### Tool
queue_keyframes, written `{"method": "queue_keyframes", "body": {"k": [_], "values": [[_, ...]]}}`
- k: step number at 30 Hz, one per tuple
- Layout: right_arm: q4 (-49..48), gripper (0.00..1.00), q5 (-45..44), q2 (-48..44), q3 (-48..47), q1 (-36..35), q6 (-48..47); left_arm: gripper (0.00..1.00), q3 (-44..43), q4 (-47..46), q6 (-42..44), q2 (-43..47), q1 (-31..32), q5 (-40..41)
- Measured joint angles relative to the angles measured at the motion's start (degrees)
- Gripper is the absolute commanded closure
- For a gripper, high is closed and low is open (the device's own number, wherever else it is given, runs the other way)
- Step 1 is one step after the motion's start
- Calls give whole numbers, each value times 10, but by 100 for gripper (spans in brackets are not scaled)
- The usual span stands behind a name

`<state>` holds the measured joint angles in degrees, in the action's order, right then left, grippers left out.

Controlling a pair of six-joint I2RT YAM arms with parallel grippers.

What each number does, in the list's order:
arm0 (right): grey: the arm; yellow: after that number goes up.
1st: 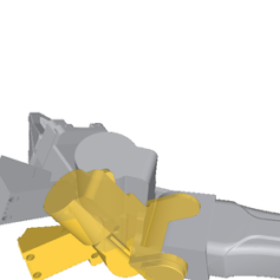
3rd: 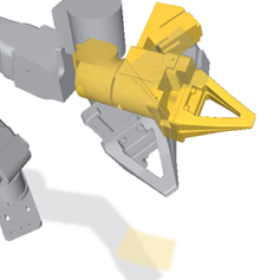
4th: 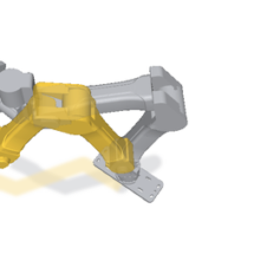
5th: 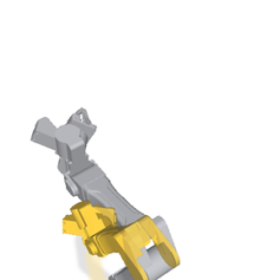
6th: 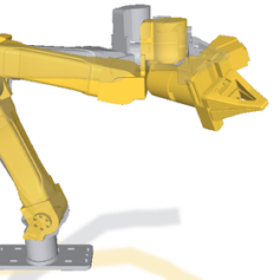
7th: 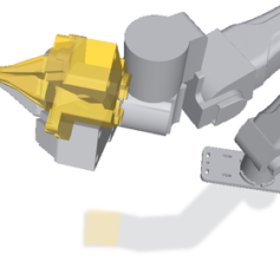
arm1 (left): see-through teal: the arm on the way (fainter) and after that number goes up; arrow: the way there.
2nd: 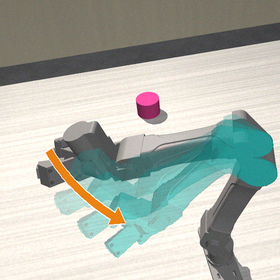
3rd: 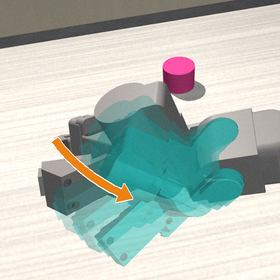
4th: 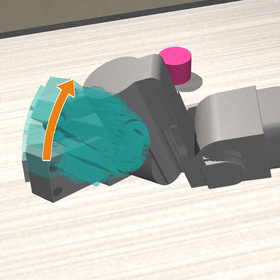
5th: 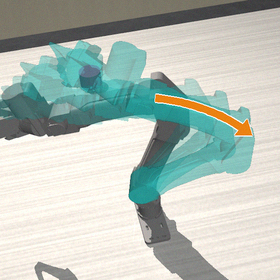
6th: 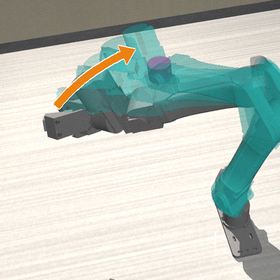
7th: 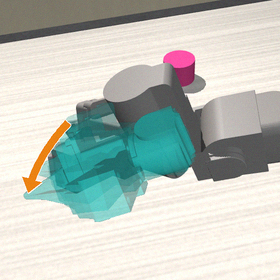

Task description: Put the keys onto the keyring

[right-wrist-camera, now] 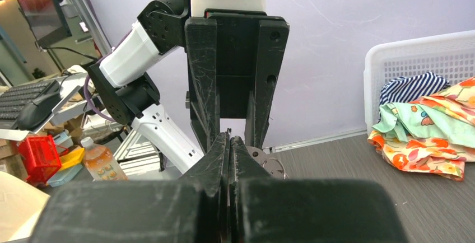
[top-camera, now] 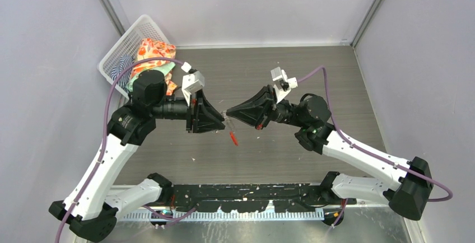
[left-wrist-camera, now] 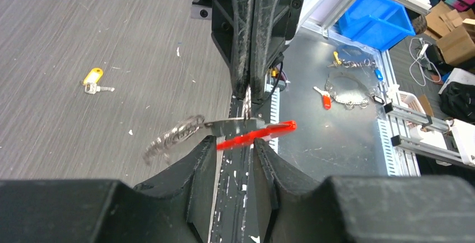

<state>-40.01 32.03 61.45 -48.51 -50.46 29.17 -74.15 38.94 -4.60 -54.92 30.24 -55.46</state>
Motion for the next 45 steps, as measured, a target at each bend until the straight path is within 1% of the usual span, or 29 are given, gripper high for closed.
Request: {"method": "queue_keyframes", "body": {"k": [10, 20, 27, 33, 34, 35, 36, 37, 38, 40, 42, 45], "values": [[-29, 99, 0, 15, 3, 0, 21, 67, 3, -61, -59, 0, 0, -14], [-42, 99, 0, 22, 11, 0, 30, 68, 8, -66, -67, 2, 0, -12], [-46, 99, 0, 22, 19, 0, 31, 57, 2, -55, -65, 5, 0, 5], [-46, 99, 0, 17, 26, 0, 33, 55, -8, -32, -55, 5, -3, 31], [-46, 99, 0, 15, 27, 0, 34, 52, -9, -27, -55, 5, -4, 36], [-47, 99, 0, 13, 28, 0, 35, 46, -11, -22, -55, 5, -5, 41], [-48, 99, 0, 11, 30, 0, 36, 37, -12, -16, -55, 5, -7, 45], [-51, 99, 0, 9, 31, 0, 38, 31, -14, -9, -56, 5, -8, 51], [-53, 99, 0, 8, 32, 0, 39, 27, -15, -6, -55, 5, -10, 55], [-63, 99, -1, 8, 35, 0, 43, 26, -15, 1, -59, 7, -12, 64], [-69, 99, -1, 8, 36, 0, 48, 26, -15, 7, -63, 7, -14, 68], [-83, 99, -1, 9, 37, 0, 55, 33, -15, 11, -69, 10, -16, 68]]}}
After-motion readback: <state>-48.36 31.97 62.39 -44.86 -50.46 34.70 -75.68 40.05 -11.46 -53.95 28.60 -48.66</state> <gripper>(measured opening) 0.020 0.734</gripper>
